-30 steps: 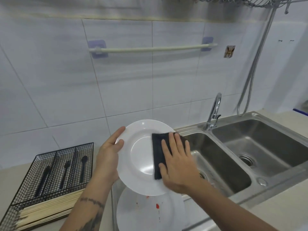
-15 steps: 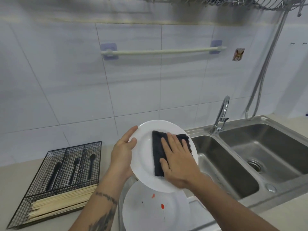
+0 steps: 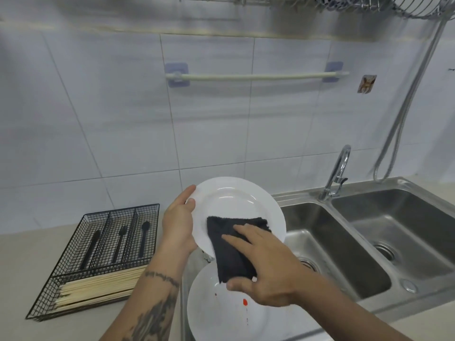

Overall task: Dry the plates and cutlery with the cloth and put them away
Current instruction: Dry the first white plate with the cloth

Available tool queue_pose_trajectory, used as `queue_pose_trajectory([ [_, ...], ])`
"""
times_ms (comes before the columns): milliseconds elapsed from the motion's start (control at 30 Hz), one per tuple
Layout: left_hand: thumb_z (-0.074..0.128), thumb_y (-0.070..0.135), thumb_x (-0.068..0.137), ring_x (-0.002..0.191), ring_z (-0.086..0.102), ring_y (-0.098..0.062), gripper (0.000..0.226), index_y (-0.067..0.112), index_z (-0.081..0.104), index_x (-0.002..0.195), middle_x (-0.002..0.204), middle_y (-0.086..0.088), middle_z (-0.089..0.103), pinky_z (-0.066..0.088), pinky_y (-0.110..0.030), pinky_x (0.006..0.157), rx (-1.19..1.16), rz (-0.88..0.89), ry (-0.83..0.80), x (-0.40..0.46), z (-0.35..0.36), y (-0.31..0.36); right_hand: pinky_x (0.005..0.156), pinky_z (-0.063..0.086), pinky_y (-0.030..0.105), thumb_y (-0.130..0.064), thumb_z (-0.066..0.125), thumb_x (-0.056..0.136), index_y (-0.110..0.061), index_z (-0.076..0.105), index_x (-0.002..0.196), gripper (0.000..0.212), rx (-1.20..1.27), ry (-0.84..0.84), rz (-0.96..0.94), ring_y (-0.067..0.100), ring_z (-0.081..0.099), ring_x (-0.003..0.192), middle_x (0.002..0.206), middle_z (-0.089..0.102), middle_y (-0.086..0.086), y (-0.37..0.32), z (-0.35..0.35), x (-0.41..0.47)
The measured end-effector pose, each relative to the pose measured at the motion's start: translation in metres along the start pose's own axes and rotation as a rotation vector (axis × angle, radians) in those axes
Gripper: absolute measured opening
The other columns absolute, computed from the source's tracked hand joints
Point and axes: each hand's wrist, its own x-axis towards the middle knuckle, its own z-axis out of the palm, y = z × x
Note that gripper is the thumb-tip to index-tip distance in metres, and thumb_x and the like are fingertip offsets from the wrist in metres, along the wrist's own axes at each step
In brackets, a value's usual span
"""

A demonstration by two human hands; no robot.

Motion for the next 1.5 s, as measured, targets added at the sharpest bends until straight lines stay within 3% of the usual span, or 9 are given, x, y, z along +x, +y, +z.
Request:
queue_pose_trajectory([
  [133,0.043,0.003,0.104,0.102,0.067,-0.027,0.037,0.028,0.068,0.114,0.122,-0.005,0.067,0.058,-0.037,0.076,-0.047,-0.042,0.012,0.001,0.007,-0.002,0.091,0.052,0.034,-0.013,0.064,0.067,-0.030,0.063,0.124,0.059,-0.141,0.264,-0.118,0.017,0.060,0.113,0.122,0.065,-0.010,0.005,-0.020,0.003],
  [267,0.043,0.014,0.106,0.122,0.059,-0.020,0.032,0.036,0.062,0.120,0.140,0.000,0.057,0.054,-0.038,0.093,0.263,0.184,-0.083,-0.006,0.000,-0.005,0.064,0.055,0.034,-0.004,0.055,0.058,-0.031,0.070,0.099,0.052,-0.063,0.380,-0.085,0.019,0.066,0.081,0.088,0.071,-0.012,0.013,-0.035,0.003],
  [333,0.041,0.020,0.108,0.137,0.044,-0.005,0.033,0.040,0.059,0.127,0.149,0.012,0.049,0.039,-0.034,0.115,0.508,0.412,-0.184,-0.013,-0.012,-0.009,0.063,0.054,0.037,-0.003,0.049,0.060,-0.028,0.068,0.095,0.047,0.091,0.345,-0.036,0.019,0.065,0.077,0.082,0.071,-0.010,0.017,-0.043,0.005],
  [433,0.048,0.007,0.104,0.131,0.047,0.006,0.039,0.031,0.059,0.134,0.140,0.012,0.058,0.034,-0.015,0.112,0.635,0.680,-0.311,-0.020,-0.018,-0.009,0.072,0.058,0.041,0.002,0.051,0.064,-0.024,0.071,0.090,0.042,0.516,0.282,0.010,0.016,0.070,0.082,0.081,0.073,-0.006,0.022,-0.058,0.007],
  [633,0.054,0.019,0.095,0.116,0.059,0.007,0.039,0.041,0.062,0.126,0.118,0.027,0.068,0.041,-0.008,0.099,0.669,0.806,-0.441,-0.034,-0.006,0.016,0.065,0.039,0.011,0.008,0.059,0.074,-0.016,0.073,0.097,0.036,0.812,0.144,-0.062,-0.002,0.051,0.069,0.074,0.054,-0.020,0.034,-0.091,0.007],
  [767,0.056,0.014,0.092,0.107,0.065,0.004,0.045,0.050,0.069,0.117,0.111,0.028,0.071,0.044,-0.007,0.092,0.598,0.786,-0.419,-0.046,0.001,0.017,0.071,0.047,0.013,0.017,0.056,0.072,-0.022,0.074,0.101,0.052,0.877,0.263,-0.066,0.002,0.064,0.085,0.088,0.071,-0.013,0.031,-0.095,0.007],
  [1033,0.058,-0.001,0.095,0.094,0.069,-0.017,0.051,0.047,0.075,0.101,0.095,0.004,0.076,0.053,-0.039,0.095,0.483,0.508,-0.228,-0.040,0.027,0.004,0.121,0.017,0.040,0.004,0.041,0.064,-0.023,0.047,0.145,0.086,0.146,0.696,0.069,0.020,0.021,0.148,0.158,0.031,0.002,0.010,-0.046,0.002],
  [1300,0.055,0.004,0.096,0.072,0.068,-0.010,0.043,0.042,0.070,0.108,0.076,0.008,0.072,0.054,-0.030,0.077,0.509,0.467,-0.200,-0.031,0.026,0.003,0.120,0.010,0.045,-0.036,0.058,0.078,-0.032,0.021,0.154,0.085,0.026,0.495,0.000,0.016,-0.002,0.152,0.165,0.002,-0.008,-0.013,-0.018,-0.014],
  [1500,0.053,0.002,0.094,0.052,0.049,0.001,0.045,0.043,0.068,0.106,0.061,0.019,0.058,0.044,-0.020,0.064,0.521,0.438,-0.190,-0.033,0.026,0.001,0.102,0.031,0.042,-0.055,0.041,0.087,-0.033,0.038,0.129,0.047,-0.010,0.646,0.208,0.019,0.028,0.133,0.142,0.029,-0.005,-0.015,-0.025,0.003],
])
